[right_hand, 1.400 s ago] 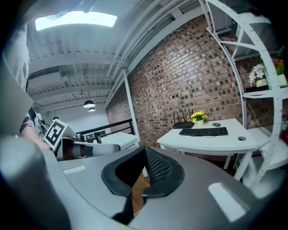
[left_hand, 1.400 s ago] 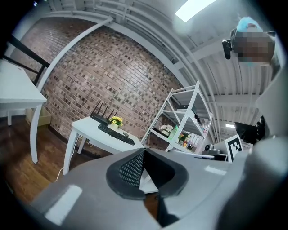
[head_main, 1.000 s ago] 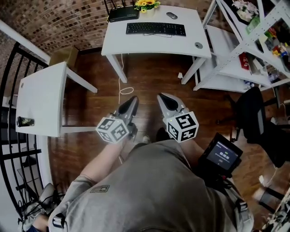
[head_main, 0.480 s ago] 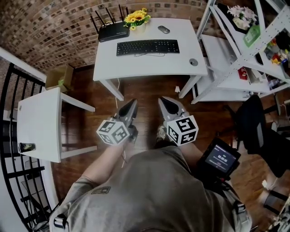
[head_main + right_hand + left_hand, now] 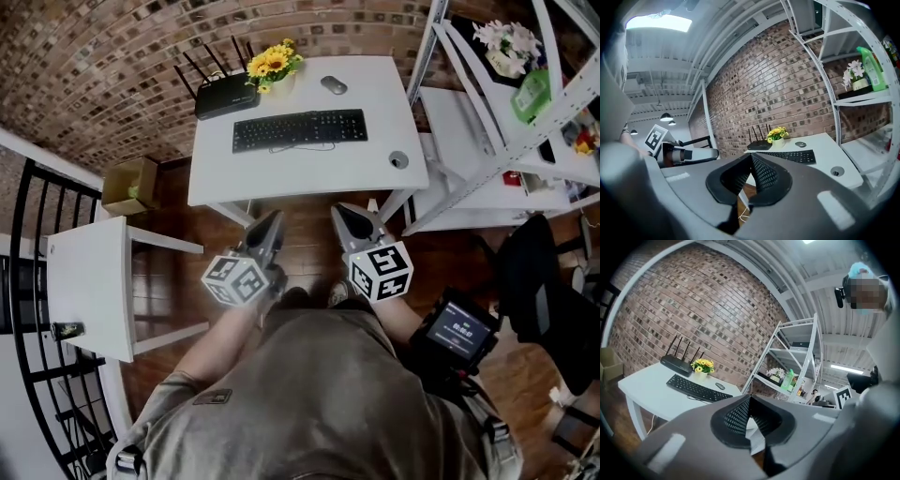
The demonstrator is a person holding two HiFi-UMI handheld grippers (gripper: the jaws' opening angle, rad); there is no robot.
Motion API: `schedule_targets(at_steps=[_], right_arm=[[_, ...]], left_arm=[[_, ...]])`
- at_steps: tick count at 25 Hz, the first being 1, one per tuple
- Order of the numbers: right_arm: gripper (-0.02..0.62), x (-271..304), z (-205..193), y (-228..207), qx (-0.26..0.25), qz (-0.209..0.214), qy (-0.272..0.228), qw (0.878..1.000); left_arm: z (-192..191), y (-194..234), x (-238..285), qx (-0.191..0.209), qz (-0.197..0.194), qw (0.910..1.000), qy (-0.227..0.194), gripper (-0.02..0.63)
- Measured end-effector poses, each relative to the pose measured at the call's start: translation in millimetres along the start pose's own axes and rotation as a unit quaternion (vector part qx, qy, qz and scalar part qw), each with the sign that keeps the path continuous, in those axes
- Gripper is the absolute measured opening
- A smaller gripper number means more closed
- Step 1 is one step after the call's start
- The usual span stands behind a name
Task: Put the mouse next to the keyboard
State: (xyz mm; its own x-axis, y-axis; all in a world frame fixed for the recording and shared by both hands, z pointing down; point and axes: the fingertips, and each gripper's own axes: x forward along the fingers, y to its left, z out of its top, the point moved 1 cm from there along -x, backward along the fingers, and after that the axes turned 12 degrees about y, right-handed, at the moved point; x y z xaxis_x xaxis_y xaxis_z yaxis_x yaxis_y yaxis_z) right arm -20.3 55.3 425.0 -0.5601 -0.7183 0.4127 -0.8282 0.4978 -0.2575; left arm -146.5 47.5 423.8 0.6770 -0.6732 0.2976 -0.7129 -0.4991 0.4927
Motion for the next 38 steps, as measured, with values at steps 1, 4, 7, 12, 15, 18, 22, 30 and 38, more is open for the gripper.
schedule_targets(at_steps=[1,4,7,12,15,18,22,30,38], right_arm=[[0.014,3.3,1.6,-5.6,0.001,-0.001,0.002,1.0],[0.014,16.4,6.3,-20.1,0.002,-0.003,0.009,1.0],[0.014,34.3,15.0,-36.7,0.002,-0.008,0.013,1.0],[0.014,76.5,36.1,-65.8,0.0,-0.025,0.02,0.999],[0.014,109.9,52.8,-85.9,-0.004,-0.044,0.027,0.999],[0.014,143.0,70.7,-103.8,-0.011,-0.064,0.036,0.997],[0.014,180.5,92.1,-122.0,-0.01,-0.086,0.049,0.995],[0.014,223.8,113.2,-166.5,-0.012,-0.131,0.074,0.989],[0.014,254.6,122.3,-222.5,-0.02,-0.139,0.109,0.984]], left_arm=[[2.8,1.7,5.6,0.0,0.0,1.0,0.001,0.0],[9.7,10.8,19.9,-0.005,0.0,1.0,0.003,0.0],[19.4,24.5,37.9,-0.007,-0.004,1.0,0.003,0.0],[43.0,59.1,77.4,-0.008,-0.017,0.9998,0.008,0.0],[63.5,84.4,107.5,-0.007,-0.032,0.9994,0.013,0.0],[88.0,107.5,136.0,-0.004,-0.05,0.9986,0.017,0.0],[116.2,137.5,164.9,-0.006,-0.067,0.9974,0.027,0.0],[138.1,174.2,210.4,-0.019,-0.093,0.9941,0.053,0.0],[143.7,189.0,250.5,-0.032,-0.08,0.9938,0.07,0.0]])
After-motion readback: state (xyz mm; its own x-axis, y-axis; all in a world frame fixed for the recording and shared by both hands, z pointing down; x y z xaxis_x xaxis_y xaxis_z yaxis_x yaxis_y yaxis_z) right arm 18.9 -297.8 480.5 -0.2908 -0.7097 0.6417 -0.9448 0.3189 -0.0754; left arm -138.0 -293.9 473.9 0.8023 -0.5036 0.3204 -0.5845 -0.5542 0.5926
